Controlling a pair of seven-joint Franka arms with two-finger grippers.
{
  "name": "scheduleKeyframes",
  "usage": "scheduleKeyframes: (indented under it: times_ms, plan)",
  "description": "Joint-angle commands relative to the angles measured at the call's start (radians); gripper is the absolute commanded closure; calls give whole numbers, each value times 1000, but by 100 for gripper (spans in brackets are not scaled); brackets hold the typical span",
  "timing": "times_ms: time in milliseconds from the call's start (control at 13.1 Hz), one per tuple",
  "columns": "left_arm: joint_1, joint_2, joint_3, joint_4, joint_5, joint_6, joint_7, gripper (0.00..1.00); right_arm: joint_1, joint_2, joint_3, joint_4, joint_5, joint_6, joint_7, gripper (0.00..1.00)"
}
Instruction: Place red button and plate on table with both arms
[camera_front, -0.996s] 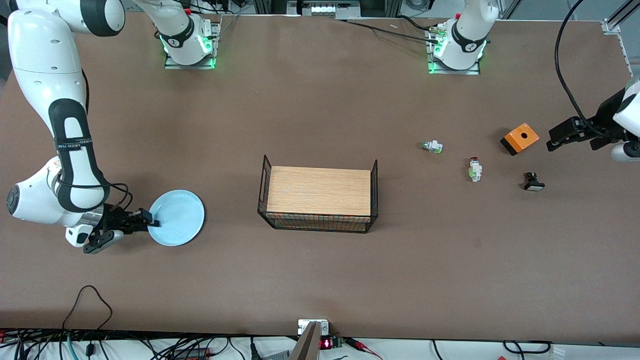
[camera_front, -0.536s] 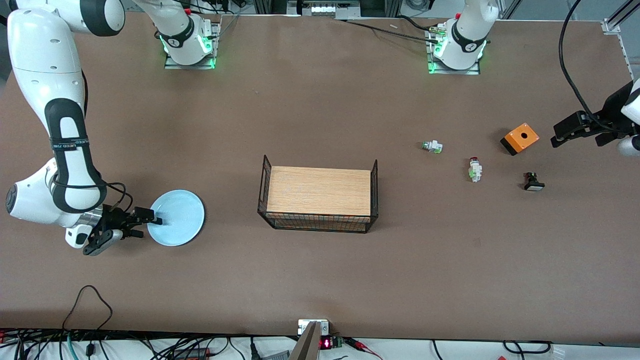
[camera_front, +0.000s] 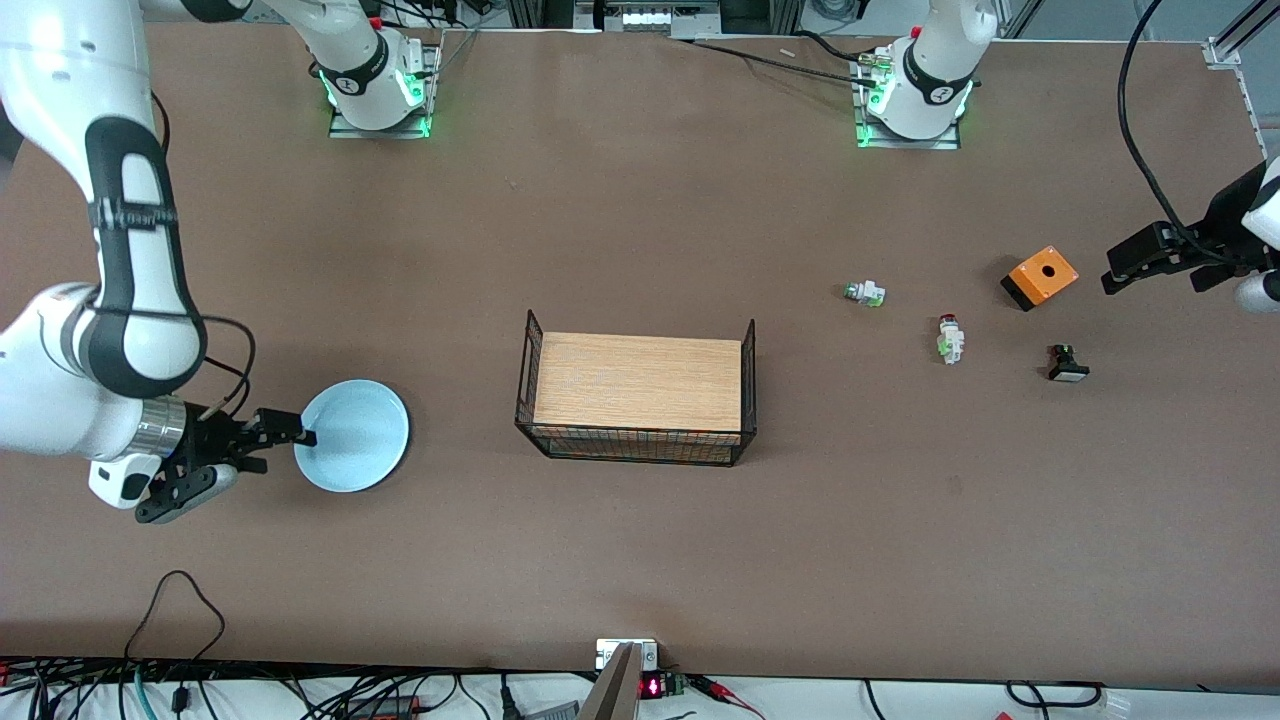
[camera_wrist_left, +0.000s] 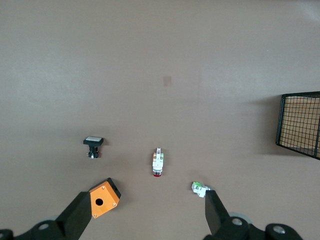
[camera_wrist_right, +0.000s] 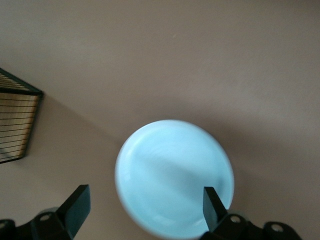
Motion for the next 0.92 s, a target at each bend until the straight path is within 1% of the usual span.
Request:
scheduleKeyframes:
  times_ms: [0, 77, 153, 230, 383, 613, 766, 843]
  plan:
    - [5, -8, 1, 8, -2, -19, 9, 0, 38, -27, -1, 170, -129, -253, 255, 0]
    - [5, -8, 1, 7, -2, -19, 9, 0, 61, -30, -3, 221, -162, -348, 320, 0]
    - [5, -8, 1, 6, -2, -19, 9, 0, 82, -50, -6, 237, -168, -411, 385, 0]
    - [5, -8, 3, 6, -3, -19, 9, 0, 88, -92, 0, 235, -171, -439, 438, 0]
    - [6, -8, 4, 5, -3, -19, 9, 0, 107, -157, 2, 232, -182, -481, 465, 0]
    - [14, -8, 4, 3, -3, -19, 7, 0, 125, -214, 5, 224, -241, -533, 470, 0]
    - [34, -7, 3, 2, -15, -10, 7, 0, 124, -249, 5, 185, -262, -585, 457, 0]
    - [43, 4, 3, 8, -18, -8, 7, 0, 122, -264, 5, 159, -256, -602, 454, 0]
